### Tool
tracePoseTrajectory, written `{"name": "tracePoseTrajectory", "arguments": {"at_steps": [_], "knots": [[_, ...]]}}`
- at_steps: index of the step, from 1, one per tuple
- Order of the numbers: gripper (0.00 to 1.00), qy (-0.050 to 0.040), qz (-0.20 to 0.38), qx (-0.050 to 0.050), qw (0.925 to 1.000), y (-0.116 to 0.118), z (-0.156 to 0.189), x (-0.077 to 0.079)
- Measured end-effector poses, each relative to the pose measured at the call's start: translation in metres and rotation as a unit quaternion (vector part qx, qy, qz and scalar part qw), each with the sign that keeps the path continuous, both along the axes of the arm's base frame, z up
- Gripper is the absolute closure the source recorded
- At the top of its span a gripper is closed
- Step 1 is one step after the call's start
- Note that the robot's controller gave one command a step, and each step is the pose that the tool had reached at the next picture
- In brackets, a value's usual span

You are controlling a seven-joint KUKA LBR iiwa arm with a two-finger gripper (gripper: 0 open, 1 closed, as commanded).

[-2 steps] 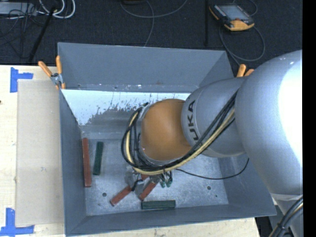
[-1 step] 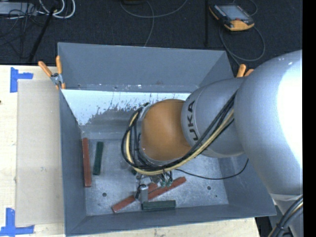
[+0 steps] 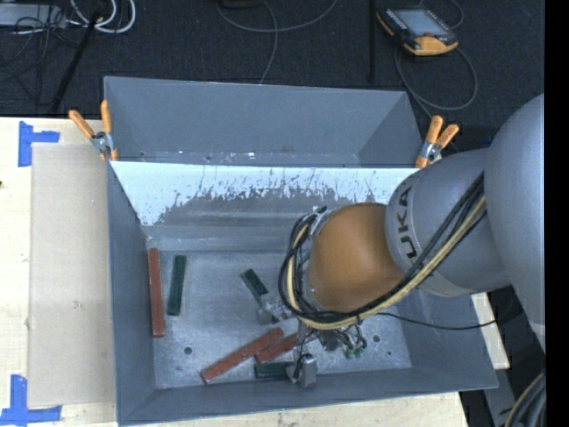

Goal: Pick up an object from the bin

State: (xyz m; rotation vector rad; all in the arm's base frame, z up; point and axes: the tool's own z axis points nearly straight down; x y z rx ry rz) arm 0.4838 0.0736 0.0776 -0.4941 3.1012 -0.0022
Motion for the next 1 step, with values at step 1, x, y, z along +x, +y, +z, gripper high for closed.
{"name": "tracePoseTrajectory", "arguments": {"at_steps": [1], "knots": [[0.0,0.0011,-0.097,0.0,0.9953,0.0265,-0.0078,0.0051]]}}
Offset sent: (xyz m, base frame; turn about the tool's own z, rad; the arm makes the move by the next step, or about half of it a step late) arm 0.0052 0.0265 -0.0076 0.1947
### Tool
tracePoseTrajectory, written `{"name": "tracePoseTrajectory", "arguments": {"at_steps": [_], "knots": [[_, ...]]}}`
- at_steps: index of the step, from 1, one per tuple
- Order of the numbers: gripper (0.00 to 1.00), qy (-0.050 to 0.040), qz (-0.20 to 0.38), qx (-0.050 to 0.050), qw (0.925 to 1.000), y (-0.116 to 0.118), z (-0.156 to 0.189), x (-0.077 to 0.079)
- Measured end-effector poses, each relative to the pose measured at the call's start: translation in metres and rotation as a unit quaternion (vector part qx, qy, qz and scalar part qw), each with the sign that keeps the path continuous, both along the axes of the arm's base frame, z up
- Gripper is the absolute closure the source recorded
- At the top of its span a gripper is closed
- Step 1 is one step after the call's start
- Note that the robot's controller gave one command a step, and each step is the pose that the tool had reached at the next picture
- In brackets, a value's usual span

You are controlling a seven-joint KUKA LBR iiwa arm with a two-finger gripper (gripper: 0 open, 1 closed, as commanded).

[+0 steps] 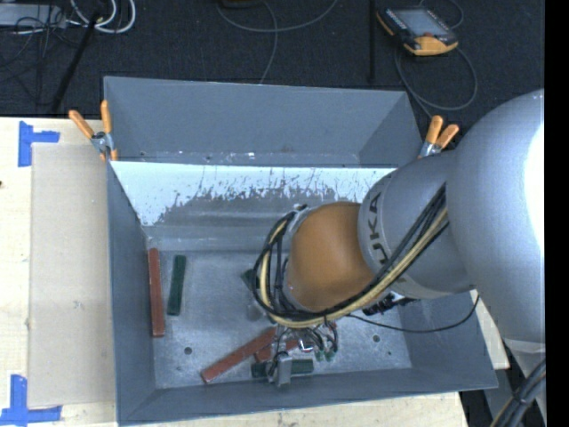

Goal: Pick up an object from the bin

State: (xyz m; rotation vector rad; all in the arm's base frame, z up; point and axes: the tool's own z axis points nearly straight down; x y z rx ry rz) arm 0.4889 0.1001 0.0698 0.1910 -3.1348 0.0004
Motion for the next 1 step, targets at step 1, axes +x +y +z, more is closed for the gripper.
{"name": "tracePoseTrajectory", "arguments": {"at_steps": [1], "knots": [[1.0,0.0016,-0.002,0.0,1.0,-0.0001,0.0019,0.0001]]}}
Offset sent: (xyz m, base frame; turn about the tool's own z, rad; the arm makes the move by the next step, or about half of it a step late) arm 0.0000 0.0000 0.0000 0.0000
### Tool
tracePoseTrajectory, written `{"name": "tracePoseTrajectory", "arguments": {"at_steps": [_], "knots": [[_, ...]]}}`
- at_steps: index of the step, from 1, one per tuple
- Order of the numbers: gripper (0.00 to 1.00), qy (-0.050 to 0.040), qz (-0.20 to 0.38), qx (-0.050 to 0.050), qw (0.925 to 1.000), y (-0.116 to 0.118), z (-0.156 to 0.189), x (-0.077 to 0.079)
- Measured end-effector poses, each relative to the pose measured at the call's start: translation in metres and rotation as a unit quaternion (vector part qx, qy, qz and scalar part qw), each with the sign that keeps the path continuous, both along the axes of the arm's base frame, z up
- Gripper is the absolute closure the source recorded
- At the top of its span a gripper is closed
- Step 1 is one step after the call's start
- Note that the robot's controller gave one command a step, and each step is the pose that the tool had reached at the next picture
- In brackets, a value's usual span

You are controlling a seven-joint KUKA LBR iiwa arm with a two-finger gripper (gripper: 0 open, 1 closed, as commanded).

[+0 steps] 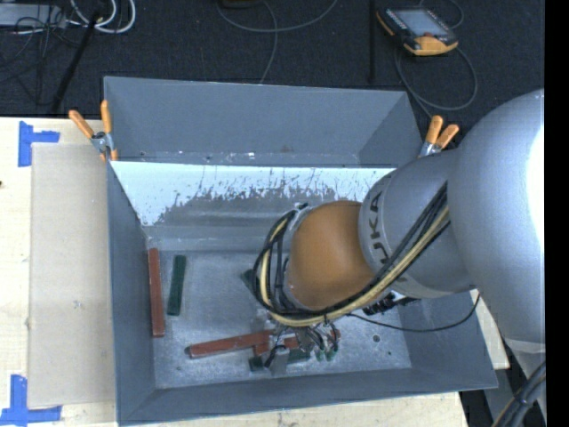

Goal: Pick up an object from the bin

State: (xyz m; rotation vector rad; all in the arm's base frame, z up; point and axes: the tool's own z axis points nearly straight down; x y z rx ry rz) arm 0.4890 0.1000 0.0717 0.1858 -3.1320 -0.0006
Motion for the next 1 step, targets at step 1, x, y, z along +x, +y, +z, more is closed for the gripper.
{"name": "tracePoseTrajectory", "arguments": {"at_steps": [1], "knots": [[1.0,-0.0065,0.02,0.001,0.9998,0.0043,0.1587,0.0146]]}}
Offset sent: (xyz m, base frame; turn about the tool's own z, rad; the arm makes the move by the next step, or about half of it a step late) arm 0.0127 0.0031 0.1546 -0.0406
